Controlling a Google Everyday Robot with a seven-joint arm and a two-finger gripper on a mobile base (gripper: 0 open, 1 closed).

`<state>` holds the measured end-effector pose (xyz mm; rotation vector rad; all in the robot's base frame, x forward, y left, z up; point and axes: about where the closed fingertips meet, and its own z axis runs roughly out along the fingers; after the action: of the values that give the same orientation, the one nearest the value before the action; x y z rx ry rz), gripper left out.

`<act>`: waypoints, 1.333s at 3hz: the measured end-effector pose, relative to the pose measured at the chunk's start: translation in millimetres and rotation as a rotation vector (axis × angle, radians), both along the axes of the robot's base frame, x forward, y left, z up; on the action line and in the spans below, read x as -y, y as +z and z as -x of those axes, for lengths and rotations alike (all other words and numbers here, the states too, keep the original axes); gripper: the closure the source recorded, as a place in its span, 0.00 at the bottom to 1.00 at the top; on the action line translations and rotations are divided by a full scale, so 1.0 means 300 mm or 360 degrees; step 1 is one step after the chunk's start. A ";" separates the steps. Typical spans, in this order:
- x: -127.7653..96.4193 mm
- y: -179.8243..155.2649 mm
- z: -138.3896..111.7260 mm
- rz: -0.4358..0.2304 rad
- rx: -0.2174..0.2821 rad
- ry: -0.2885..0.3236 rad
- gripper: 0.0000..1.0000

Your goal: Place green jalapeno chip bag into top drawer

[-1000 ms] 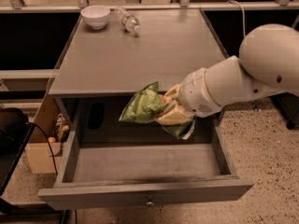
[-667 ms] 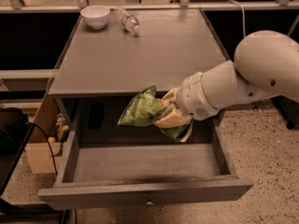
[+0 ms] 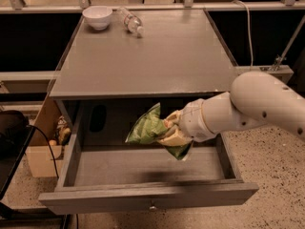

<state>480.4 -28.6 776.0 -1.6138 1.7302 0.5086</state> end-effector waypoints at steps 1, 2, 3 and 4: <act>0.009 -0.084 -0.003 -0.0019 0.0020 0.0008 1.00; 0.002 -0.314 0.016 0.0009 0.0003 0.0101 1.00; 0.002 -0.315 0.016 0.0009 0.0003 0.0102 1.00; -0.004 -0.341 0.006 0.0018 0.0011 0.0134 1.00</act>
Offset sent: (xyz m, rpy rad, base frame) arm -0.0038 -0.0070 -0.0966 0.0360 -0.0253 0.0559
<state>478.5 -27.2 673.6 -1.7003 1.6684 0.5339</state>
